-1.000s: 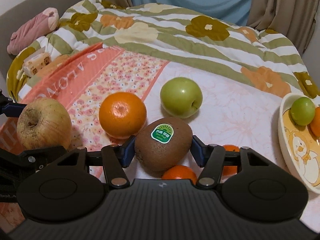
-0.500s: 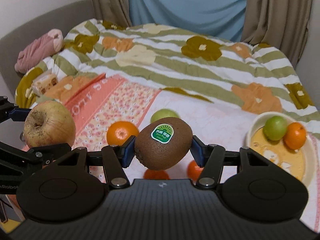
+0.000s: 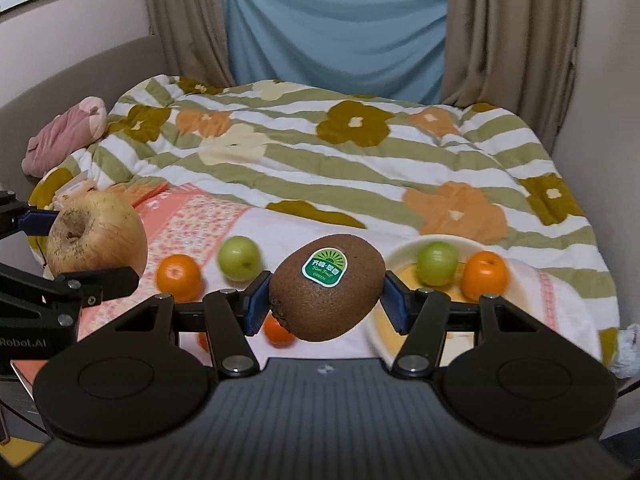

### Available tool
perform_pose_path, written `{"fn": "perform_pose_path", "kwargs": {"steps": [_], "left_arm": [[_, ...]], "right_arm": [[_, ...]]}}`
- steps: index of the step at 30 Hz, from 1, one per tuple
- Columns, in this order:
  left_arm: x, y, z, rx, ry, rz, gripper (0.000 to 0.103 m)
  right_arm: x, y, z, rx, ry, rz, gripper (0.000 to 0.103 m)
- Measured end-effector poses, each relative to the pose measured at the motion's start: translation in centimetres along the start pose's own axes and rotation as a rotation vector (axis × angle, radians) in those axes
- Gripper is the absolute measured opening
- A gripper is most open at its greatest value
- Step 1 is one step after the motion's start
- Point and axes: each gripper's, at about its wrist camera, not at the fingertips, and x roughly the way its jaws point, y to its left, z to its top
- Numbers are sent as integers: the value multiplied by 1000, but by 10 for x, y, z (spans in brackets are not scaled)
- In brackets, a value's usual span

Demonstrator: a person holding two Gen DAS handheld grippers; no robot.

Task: Organize fruits
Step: 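Carry the red apple and kiwi over the duck bowl with both tools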

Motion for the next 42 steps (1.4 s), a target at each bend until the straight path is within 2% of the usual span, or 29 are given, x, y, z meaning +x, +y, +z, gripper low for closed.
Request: {"fn": "perform_pose_path", "kwargs": {"steps": [10, 21, 30, 42], "left_arm": [[19, -78, 27, 5, -9, -46, 77], [72, -143, 52, 15, 20, -74, 77], [135, -168, 58, 28, 90, -72, 77], [198, -185, 52, 63, 186, -78, 77]], "right_arm": [[-17, -99, -15, 3, -3, -34, 72], [1, -182, -30, -28, 25, -44, 72], [38, -212, -41, -49, 70, 0, 72], [72, -220, -53, -79, 94, 42, 72]]}}
